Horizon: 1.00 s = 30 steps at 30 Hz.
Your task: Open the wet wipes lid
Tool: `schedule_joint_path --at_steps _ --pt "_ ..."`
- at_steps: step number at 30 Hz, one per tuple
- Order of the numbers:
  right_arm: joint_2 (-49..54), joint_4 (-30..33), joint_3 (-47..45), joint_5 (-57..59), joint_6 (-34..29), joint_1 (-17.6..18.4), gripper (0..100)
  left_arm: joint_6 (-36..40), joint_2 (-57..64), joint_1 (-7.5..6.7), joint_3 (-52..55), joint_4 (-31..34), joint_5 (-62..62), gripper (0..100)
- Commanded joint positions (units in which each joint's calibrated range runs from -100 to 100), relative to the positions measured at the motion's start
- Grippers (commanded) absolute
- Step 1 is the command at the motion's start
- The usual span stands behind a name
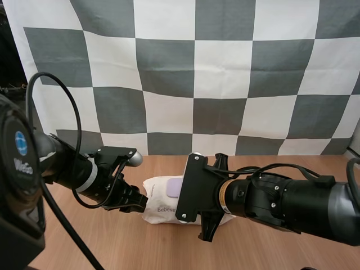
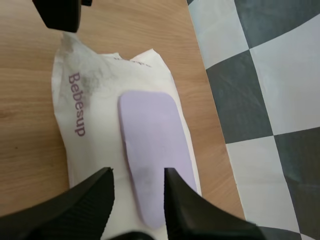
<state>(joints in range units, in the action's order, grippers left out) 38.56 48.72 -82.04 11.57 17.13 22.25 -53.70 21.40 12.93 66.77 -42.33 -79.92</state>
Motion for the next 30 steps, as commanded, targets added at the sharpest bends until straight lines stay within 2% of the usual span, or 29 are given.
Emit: schedule_joint_path --at_steps 1,8,15,24,30 --pt "-0.5 -1.1 0.1 0.3 0.0 0.5 58 -5.6 0.0 -0.01 0.5 -1.1 -2.6 65" --pt "-4.7 -1.3 2.1 0.0 0.0 0.5 58 -15.1 -2.3 -0.01 4.8 -7.1 0.6 65" --pt "-8.8 -2.6 5.0 0.1 0.0 0.5 58 -20.1 -6.0 -0.01 4.8 -12.4 2.0 65" --pt "-10.2 -2.6 5.1 0.5 0.0 0.5 58 -23.4 -12.8 -0.01 4.8 -13.2 -0.1 65" --pt "-10.2 -2.6 5.1 1.4 0.0 0.5 58 -27.2 -16.7 -0.01 4.8 -17.2 -2.1 65"
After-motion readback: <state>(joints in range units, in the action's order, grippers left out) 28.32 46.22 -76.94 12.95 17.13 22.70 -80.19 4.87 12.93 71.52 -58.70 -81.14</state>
